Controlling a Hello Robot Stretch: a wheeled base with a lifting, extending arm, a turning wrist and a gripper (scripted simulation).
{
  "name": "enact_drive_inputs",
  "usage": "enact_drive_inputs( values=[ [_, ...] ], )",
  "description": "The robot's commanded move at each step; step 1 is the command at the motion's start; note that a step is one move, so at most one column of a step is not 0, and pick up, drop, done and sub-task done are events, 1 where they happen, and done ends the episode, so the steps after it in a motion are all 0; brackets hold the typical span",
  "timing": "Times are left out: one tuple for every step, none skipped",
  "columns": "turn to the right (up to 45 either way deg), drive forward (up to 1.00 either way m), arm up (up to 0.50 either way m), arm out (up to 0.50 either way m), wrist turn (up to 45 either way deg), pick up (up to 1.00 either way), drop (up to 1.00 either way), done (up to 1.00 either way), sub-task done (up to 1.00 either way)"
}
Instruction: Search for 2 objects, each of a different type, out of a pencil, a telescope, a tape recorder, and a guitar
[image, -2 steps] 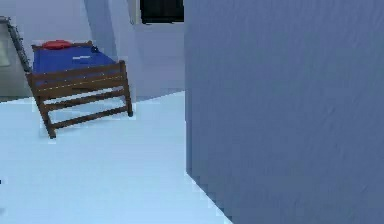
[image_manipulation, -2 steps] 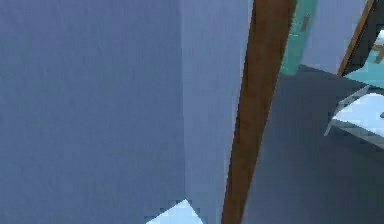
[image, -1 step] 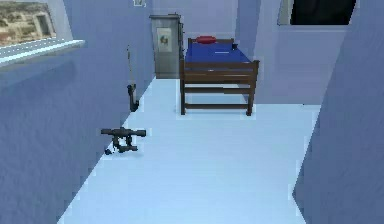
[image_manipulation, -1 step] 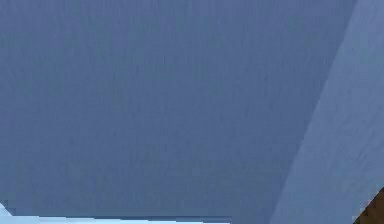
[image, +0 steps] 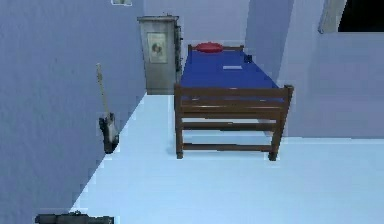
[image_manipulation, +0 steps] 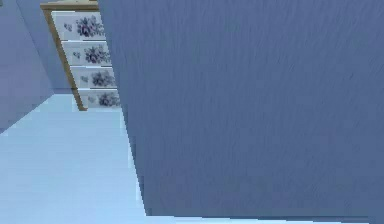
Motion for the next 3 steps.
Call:
enact_drive_inputs(
  values=[
    [0.0, 0.1, 0.0, 0.0, 0.0, 0.0, 0.0, 0.0, 0.0],
    [-42.0, 0.0, 0.0, 0.0, 0.0, 0.0, 0.0, 0.0, 0.0],
    [0.0, 0.0, 0.0, 0.0, 0.0, 0.0, 0.0, 1.0, 0.0]
  ],
)
